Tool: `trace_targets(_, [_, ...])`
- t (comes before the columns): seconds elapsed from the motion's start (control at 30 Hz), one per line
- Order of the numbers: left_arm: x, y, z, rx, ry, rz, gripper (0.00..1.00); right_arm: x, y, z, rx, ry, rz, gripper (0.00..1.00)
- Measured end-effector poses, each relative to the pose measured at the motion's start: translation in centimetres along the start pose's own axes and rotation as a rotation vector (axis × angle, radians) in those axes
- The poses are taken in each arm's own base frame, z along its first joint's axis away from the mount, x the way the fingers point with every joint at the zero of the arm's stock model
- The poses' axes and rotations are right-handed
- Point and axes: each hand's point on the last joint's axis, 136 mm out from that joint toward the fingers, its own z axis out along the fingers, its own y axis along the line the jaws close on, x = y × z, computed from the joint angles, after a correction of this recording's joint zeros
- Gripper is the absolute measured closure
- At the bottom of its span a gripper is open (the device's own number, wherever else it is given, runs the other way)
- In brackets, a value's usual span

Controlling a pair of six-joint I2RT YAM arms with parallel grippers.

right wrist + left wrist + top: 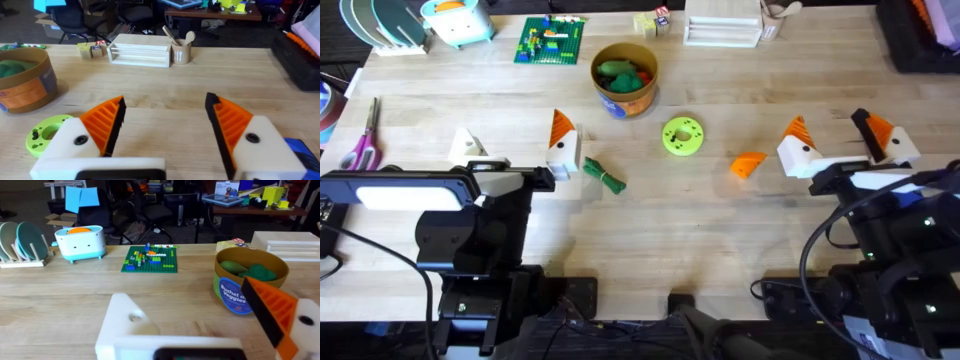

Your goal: Pick up the gripper from the table and insert it into the empty holder that is missing its gripper. Then pick up a screw, insert it into the mounting hole, and use the screwdriver to tighten it. Finally, clean up the table by picking up the vegetable and placing it into the bucket.

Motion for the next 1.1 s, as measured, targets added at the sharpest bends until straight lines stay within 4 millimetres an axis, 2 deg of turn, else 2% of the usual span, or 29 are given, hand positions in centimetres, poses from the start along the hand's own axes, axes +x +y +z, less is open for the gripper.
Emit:
trace_targets(0.6, [0.0, -0.2, -0.2, 0.010, 0.028, 0.003, 0.008, 0.1, 0.5, -0.1, -0.027, 0.020, 0.001, 0.010])
trace_targets(0.67, [-1.0, -0.3, -0.7, 0.017, 0.060, 0.002, 0.008, 0.4, 0.8, -0.5, -0.046, 0.076, 0.004, 0.010])
trace_targets(0.73, [-2.9, -0.4, -1.4, 0.022, 0.081, 0.000, 0.008, 0.1, 1.1, -1.2, -0.060, 0.133, 0.009, 0.010])
trace_targets(0.8, [-5.1, -0.5, -2.2, 0.026, 0.115, -0.010, 0.008, -1.1, 1.2, -1.8, -0.069, 0.167, 0.012, 0.011])
trace_targets(0.9, [-7.5, -0.5, -3.0, 0.023, 0.206, -0.045, 0.008, -4.4, 1.4, -2.9, -0.076, 0.200, 0.015, 0.011])
trace_targets(1.0, [-8.3, -0.6, -3.1, 0.012, 0.347, -0.099, 0.008, -6.9, 1.5, -3.5, -0.081, 0.257, 0.020, 0.011])
trace_targets(1.1, [-8.6, -0.8, -2.6, 0.007, 0.480, -0.145, 0.008, -8.6, 1.6, -3.5, -0.086, 0.310, 0.025, 0.011])
